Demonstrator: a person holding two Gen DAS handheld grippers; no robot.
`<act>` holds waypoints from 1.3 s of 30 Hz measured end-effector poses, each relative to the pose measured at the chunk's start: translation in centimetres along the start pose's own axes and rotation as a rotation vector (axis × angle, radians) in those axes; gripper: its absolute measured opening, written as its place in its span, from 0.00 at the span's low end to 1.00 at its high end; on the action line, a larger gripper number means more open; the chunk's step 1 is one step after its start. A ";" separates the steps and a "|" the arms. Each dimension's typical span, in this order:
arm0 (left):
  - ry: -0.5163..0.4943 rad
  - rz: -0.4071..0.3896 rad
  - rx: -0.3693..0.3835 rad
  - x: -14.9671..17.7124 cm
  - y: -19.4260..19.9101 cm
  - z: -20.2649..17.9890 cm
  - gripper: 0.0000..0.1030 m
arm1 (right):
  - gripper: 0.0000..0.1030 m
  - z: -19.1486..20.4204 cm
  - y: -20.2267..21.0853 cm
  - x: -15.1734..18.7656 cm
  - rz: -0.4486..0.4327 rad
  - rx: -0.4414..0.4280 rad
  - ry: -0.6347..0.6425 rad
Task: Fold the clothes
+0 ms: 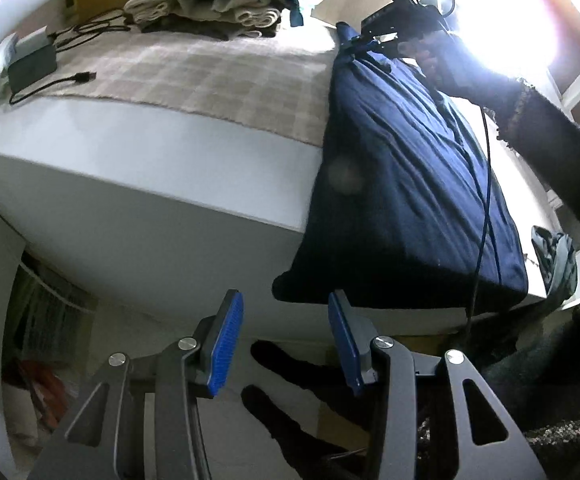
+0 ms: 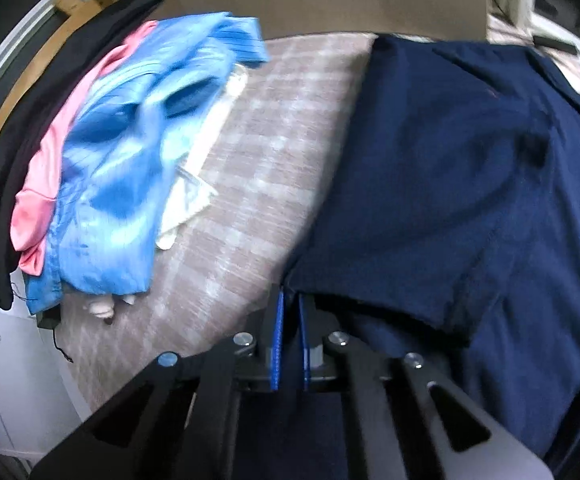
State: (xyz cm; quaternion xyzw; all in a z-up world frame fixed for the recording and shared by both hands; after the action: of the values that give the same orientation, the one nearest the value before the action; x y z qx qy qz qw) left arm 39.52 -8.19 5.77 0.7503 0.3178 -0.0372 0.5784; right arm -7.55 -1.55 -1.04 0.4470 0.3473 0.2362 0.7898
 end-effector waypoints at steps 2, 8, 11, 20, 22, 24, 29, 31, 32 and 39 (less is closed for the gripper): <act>0.003 0.004 0.005 0.1 -0.2 0.1 0.41 | 0.05 1.4 -0.3 -0.5 0.003 -0.003 0.034; -0.017 0.025 0.026 0.2 -1.0 -0.3 0.41 | 0.13 3.1 -1.5 -0.6 0.093 0.019 0.077; -0.031 0.021 0.047 0.1 -1.0 -0.5 0.41 | 0.16 1.9 -0.1 0.2 0.100 0.028 0.042; -0.080 0.057 0.144 -1.0 -2.6 -0.1 0.42 | 0.18 1.8 9.2 5.9 0.027 -0.010 0.103; -0.113 0.063 0.149 -1.4 -3.3 -0.1 0.43 | 0.18 0.8 11.3 6.9 0.016 -0.008 0.111; -0.155 0.079 0.144 -1.6 -4.2 0.0 0.43 | 0.18 -0.4 13.5 8.0 0.002 0.012 0.116; -0.183 0.054 0.202 -1.8 -5.2 -0.3 0.37 | 0.23 -2.0 17.8 8.5 -0.054 0.097 0.116; -0.192 0.023 0.219 -1.9 -5.0 -0.6 0.13 | 0.28 -2.5 18.8 8.2 -0.067 0.117 0.110; -0.200 0.016 0.219 -1.8 -4.8 -0.8 0.05 | 0.28 -2.6 19.3 8.0 -0.071 0.121 0.106; -0.221 -0.037 0.208 -1.6 -2.3 -1.5 0.04 | 0.28 -1.5 17.1 0.0 -0.063 0.143 0.123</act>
State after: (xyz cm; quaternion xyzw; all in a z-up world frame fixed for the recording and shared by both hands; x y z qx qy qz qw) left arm 36.56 -7.25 5.01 0.7916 0.2604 -0.1632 0.5281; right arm -9.75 7.63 13.25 0.4758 0.4249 0.2128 0.7401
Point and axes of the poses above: each gripper's, at about its wrist camera, not at the fingertips, and y roughly against the way its jaws point, z to its left, x to its underside, the point moved 4 cm from there along -y, roughly the way its jaws point
